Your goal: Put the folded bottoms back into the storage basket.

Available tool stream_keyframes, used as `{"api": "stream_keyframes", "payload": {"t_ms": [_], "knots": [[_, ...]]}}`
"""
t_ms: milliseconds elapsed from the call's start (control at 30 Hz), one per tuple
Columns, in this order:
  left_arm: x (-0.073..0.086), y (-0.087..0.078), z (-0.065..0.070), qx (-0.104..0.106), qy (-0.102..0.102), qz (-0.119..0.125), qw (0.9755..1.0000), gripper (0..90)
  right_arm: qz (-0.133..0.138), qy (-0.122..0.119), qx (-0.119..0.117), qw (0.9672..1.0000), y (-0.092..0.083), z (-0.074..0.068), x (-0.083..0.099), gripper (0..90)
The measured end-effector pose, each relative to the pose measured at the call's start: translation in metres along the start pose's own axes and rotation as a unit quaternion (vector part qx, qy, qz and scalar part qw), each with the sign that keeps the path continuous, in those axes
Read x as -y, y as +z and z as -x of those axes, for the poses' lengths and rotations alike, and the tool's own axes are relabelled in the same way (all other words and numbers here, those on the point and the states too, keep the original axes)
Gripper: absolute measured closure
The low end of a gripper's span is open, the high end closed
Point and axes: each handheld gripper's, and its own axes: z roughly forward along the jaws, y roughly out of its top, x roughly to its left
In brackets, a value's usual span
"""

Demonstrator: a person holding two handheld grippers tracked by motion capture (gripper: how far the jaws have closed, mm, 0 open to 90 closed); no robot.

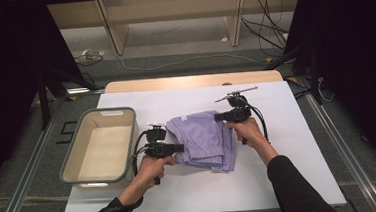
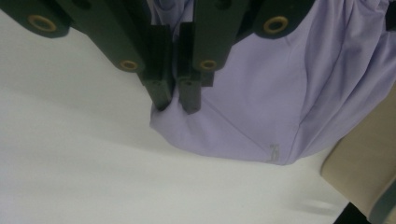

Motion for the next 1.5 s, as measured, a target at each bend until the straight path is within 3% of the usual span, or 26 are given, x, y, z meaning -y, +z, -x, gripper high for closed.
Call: {"api": "stream_keyframes", "payload": {"t_ms": [967, 1500], "knots": [[-0.006, -0.07, 0.003, 0.04, 0.031, 0.036, 0.9981, 87.7, 0.051, -0.003, -0.061, 0.9968, -0.029, -0.044, -0.014, 87.4], [0.0, -0.1, -0.009, 0.036, 0.035, 0.051, 0.9974, 87.7, 0.056, -0.021, -0.074, 0.9955, -0.025, -0.073, -0.02, 87.4]]}}
